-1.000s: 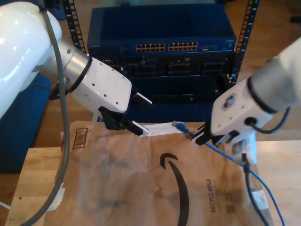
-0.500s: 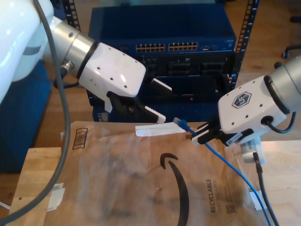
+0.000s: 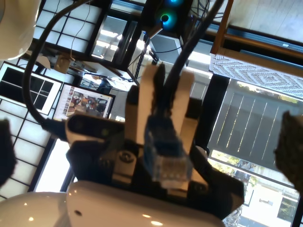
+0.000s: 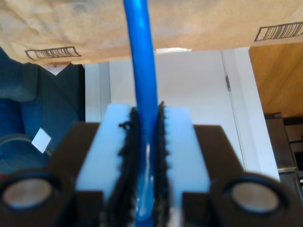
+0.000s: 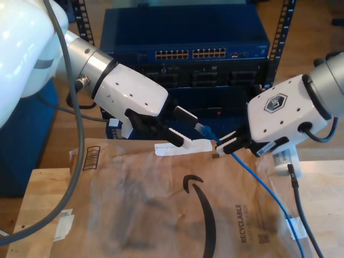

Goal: Grab the cable and plug it in

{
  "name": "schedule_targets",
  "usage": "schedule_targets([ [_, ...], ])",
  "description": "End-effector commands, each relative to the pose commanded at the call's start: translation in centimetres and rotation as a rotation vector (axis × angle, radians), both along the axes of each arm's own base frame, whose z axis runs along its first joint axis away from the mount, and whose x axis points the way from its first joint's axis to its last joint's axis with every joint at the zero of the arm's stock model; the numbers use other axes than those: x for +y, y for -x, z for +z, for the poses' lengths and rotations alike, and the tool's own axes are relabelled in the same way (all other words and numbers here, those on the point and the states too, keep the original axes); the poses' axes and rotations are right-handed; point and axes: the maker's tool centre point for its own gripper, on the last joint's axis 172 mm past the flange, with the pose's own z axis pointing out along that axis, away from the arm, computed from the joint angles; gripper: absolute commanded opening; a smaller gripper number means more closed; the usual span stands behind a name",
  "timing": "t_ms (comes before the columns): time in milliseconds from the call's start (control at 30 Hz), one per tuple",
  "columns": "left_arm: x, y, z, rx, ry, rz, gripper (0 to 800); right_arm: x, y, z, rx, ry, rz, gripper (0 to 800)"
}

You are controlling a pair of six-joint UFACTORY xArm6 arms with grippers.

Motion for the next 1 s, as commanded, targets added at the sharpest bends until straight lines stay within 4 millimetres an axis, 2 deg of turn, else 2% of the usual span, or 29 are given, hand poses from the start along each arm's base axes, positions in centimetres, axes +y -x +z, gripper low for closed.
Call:
schedule_targets([
  [100, 0.0, 0.03, -0.05, -0.033, 0.013, -0.018, 616, 0.0, -0.04, -0.21, 0.007, 0.0, -0.001, 12],
  [200, 0.03, -0.05, 0.02, -0.072, 0.028, -0.034, 591, 0.02, -0.07, -0.59, 0.018, 0.001, 0.001, 12],
  [300, 0.05, 0.03, -0.08, -0.09, 0.039, -0.04, 514, 0.22, 0.14, -0.65, 0.024, 0.0, 0.008, 12],
  [467, -0.43, -0.1, 0.47, -0.092, 0.078, -0.028, 462, 0.22, 0.06, -0.85, 0.03, 0.0, 0.008, 12],
  [567, -0.42, -0.09, 0.49, -0.096, 0.082, -0.028, 393, 0.22, 0.05, -0.9, 0.031, 0.001, 0.008, 13],
  [900, -0.29, -0.07, 0.07, -0.09, 0.08, -0.019, 303, 0.22, 0.05, -0.9, 0.031, 0.001, 0.008, 13],
  [1000, -0.29, -0.06, 0.13, -0.091, 0.08, -0.019, 232, 0.22, 0.09, -0.97, 0.032, 0.001, 0.009, 13],
])
